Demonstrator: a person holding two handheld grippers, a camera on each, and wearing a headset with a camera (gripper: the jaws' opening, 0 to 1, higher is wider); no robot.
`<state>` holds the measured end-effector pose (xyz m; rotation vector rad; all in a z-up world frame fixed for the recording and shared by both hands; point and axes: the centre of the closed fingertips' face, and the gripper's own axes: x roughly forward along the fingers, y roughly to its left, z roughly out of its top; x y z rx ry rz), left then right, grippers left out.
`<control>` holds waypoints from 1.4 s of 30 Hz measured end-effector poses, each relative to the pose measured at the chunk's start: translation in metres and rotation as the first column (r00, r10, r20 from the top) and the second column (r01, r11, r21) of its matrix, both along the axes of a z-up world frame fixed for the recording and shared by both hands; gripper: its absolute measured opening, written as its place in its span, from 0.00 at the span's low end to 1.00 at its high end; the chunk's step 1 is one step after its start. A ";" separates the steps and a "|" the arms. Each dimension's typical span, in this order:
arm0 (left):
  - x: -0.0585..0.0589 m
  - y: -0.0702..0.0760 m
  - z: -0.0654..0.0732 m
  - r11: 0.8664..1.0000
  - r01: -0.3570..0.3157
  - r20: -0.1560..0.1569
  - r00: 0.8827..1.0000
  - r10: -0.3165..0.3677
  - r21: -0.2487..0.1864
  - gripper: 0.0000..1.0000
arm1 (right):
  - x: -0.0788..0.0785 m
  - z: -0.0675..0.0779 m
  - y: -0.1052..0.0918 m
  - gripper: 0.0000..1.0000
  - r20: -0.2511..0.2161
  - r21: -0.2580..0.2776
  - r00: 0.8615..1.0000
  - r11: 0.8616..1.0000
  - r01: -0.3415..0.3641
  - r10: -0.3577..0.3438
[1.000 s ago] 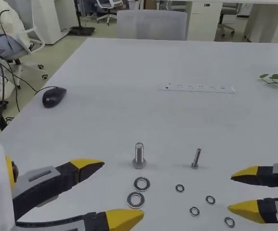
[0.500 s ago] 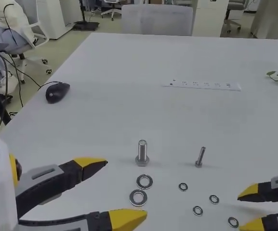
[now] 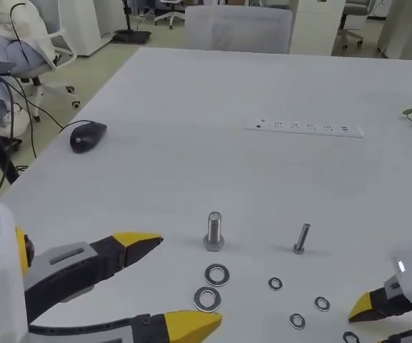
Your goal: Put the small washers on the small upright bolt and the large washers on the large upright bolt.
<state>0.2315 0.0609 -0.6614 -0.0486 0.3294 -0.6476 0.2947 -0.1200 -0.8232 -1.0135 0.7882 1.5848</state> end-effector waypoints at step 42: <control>-0.005 -0.001 -0.002 1.000 -0.004 0.008 1.000 0.004 -0.011 0.61 | 0.022 0.030 0.010 0.12 0.031 -0.089 0.995 0.992 -0.092 0.095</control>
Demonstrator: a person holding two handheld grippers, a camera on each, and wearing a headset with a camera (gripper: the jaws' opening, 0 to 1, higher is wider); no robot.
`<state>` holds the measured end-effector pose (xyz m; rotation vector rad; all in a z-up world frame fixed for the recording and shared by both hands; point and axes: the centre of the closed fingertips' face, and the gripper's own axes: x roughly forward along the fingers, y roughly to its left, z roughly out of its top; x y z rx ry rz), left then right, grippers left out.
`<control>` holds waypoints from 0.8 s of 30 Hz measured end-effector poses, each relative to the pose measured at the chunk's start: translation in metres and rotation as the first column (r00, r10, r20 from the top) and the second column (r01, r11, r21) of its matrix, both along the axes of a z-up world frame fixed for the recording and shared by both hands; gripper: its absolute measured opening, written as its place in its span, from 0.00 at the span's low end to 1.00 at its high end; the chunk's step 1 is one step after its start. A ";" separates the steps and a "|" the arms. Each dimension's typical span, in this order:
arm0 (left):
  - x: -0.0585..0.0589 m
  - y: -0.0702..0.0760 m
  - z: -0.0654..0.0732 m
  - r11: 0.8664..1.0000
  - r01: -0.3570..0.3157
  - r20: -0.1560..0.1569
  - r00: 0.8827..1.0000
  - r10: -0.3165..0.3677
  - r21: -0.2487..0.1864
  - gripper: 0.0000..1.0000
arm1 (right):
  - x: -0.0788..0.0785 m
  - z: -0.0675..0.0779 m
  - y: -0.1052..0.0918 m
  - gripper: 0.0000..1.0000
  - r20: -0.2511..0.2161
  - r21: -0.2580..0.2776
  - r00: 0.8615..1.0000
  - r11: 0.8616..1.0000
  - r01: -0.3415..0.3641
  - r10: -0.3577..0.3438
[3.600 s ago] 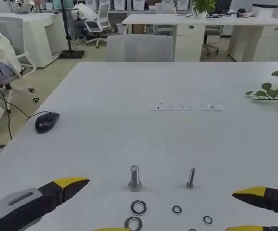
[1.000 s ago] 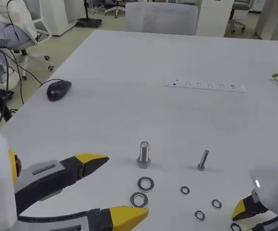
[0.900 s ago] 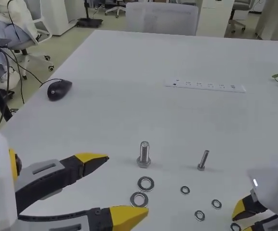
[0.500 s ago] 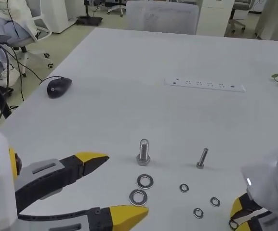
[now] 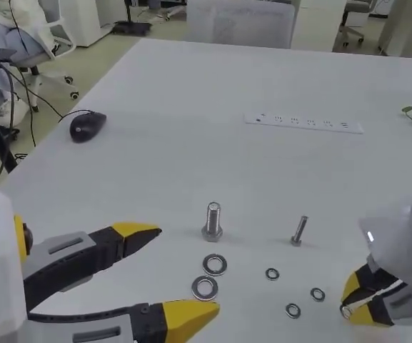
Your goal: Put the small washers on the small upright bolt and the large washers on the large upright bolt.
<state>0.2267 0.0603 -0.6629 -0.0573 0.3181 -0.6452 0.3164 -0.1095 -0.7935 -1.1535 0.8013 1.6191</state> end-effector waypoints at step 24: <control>0.007 0.006 0.001 1.000 -0.022 0.005 1.000 0.022 -0.015 0.60 | 0.090 0.043 0.063 0.12 0.118 0.024 0.993 1.000 0.019 -0.022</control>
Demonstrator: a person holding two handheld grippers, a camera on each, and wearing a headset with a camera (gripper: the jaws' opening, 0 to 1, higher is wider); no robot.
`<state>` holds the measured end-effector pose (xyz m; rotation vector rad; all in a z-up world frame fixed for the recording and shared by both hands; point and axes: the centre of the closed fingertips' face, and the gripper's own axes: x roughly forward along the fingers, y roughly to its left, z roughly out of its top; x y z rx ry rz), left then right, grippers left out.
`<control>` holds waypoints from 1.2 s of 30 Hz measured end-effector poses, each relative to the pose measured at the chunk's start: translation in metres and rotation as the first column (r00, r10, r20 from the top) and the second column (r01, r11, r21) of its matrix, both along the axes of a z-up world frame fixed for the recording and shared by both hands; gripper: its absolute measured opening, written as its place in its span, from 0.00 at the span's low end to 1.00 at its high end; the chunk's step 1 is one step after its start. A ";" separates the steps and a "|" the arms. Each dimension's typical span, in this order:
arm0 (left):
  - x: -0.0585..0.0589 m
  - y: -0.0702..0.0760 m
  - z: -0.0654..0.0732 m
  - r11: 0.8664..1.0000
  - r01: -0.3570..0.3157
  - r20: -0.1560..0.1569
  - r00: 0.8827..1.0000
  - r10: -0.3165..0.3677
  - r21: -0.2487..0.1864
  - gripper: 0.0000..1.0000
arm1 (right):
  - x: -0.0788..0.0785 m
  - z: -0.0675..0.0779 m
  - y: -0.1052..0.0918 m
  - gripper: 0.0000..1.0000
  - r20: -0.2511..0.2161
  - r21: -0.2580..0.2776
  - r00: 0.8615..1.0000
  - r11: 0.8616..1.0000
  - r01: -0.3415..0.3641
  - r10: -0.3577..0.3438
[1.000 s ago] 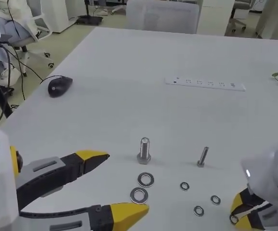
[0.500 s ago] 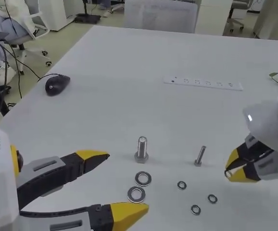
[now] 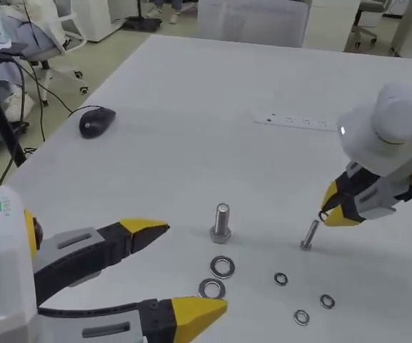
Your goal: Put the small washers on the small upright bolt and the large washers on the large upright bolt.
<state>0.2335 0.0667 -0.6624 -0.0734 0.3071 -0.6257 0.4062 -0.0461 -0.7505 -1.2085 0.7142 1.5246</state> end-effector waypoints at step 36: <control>0.003 0.006 0.001 1.000 -0.018 -0.003 1.000 0.018 -0.019 0.60 | 0.003 -0.049 0.006 0.13 -0.021 -0.091 1.000 0.996 -0.017 0.015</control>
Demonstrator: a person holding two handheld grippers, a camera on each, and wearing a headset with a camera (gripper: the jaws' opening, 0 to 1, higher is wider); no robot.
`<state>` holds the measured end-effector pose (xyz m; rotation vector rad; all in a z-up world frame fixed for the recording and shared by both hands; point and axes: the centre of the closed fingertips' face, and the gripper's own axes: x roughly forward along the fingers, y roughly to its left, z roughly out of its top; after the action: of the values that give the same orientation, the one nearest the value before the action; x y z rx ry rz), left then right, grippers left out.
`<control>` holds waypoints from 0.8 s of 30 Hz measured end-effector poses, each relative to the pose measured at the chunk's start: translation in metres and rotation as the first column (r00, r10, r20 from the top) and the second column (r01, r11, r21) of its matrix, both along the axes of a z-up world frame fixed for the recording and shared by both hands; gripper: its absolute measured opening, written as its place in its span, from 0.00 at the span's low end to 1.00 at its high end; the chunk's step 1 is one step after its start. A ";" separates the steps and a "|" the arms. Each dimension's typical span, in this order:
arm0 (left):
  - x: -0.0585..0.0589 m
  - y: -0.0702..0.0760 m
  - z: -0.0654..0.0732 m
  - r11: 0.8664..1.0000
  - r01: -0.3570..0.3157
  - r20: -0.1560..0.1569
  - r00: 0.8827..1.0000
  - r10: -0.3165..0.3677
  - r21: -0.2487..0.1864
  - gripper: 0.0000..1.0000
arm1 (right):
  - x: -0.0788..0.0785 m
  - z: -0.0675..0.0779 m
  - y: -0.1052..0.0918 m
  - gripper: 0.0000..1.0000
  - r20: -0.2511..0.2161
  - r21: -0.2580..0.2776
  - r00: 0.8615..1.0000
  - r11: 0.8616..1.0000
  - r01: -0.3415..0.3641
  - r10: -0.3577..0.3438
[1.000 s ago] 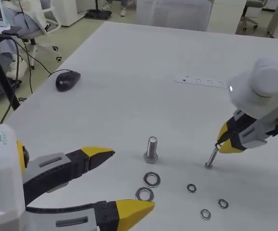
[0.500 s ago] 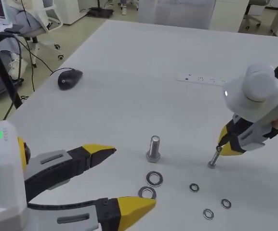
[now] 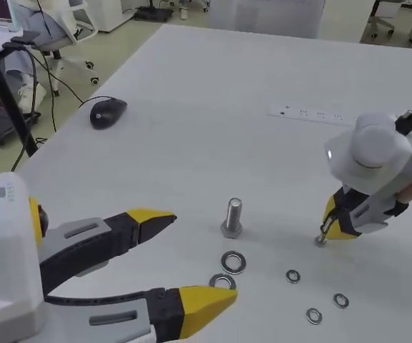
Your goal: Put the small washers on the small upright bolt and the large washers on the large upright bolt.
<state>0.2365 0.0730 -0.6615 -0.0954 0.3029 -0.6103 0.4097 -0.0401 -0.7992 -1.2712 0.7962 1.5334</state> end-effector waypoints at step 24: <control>0.000 0.002 -0.001 1.000 -0.007 -0.002 1.000 0.007 0.003 0.60 | 0.003 -0.001 -0.017 0.22 0.002 0.031 0.999 0.999 0.040 -0.040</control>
<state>0.2362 0.0747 -0.6623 -0.0938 0.3054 -0.6032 0.4131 -0.0568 -0.8000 -1.2277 0.7890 1.5062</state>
